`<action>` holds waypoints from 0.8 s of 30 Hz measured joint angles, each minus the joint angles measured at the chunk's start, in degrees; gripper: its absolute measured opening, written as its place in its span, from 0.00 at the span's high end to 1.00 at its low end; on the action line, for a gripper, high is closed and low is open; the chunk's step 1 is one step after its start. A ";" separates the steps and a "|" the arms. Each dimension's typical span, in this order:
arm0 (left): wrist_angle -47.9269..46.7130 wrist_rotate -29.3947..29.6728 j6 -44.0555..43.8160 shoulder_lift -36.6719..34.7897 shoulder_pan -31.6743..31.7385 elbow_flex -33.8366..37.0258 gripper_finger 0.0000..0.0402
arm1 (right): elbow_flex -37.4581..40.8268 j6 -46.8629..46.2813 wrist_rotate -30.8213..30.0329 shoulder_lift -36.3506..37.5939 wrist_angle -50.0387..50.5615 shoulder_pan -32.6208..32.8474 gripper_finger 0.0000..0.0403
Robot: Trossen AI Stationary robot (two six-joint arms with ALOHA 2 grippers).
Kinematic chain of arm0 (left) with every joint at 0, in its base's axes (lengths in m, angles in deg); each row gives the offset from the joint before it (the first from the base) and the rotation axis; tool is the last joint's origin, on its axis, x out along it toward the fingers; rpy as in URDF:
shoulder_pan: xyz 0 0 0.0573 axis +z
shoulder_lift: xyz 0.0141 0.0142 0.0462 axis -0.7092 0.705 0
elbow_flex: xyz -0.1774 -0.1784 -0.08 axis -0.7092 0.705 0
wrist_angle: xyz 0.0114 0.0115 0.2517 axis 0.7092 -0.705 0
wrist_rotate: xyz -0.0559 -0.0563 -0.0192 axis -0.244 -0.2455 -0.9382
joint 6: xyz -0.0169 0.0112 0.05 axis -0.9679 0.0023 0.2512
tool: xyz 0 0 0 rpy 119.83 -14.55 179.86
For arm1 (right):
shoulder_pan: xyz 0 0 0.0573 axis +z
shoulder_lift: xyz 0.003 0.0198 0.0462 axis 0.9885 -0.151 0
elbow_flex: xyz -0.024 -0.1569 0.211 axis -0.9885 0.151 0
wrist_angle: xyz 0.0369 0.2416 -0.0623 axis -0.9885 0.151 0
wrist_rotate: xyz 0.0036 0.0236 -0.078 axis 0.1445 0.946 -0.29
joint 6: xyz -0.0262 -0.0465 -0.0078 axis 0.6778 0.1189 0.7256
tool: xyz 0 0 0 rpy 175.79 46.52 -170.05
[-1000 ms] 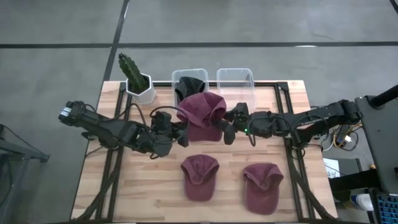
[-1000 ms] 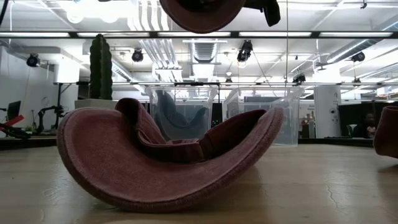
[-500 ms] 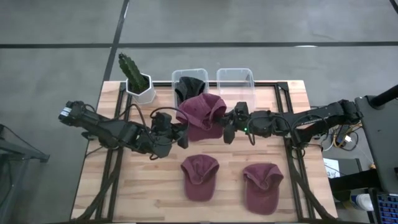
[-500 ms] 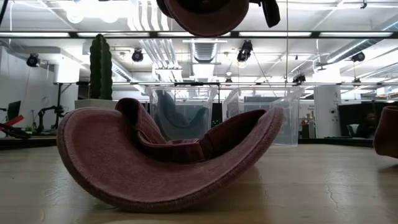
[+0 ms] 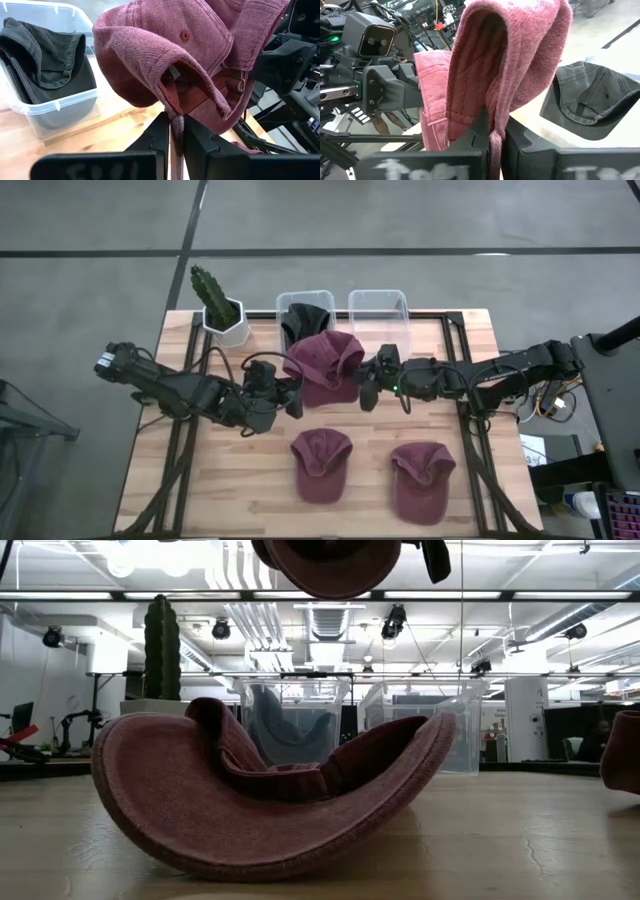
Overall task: Pick & Place hat
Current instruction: Put the left red cap into the right transparent bin
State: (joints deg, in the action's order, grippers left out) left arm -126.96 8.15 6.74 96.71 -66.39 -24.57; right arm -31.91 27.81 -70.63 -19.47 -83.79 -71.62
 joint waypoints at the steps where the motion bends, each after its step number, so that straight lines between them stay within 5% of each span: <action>1: 0.00 0.00 0.00 0.00 0.00 0.00 0.91 | 0.00 -0.01 0.00 0.00 -0.02 0.00 0.97; 18: 0.11 0.09 -2.80 0.00 0.02 0.00 0.90 | 0.00 0.45 0.04 0.00 -0.02 0.02 0.97; 24: 0.11 0.28 -2.80 0.68 0.02 0.02 0.83 | 0.00 0.75 0.02 0.00 0.07 0.02 0.97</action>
State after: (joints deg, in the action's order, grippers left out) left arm -126.85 8.43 3.94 97.39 -66.36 -24.55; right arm -31.91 28.56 -70.61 -19.47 -83.73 -71.60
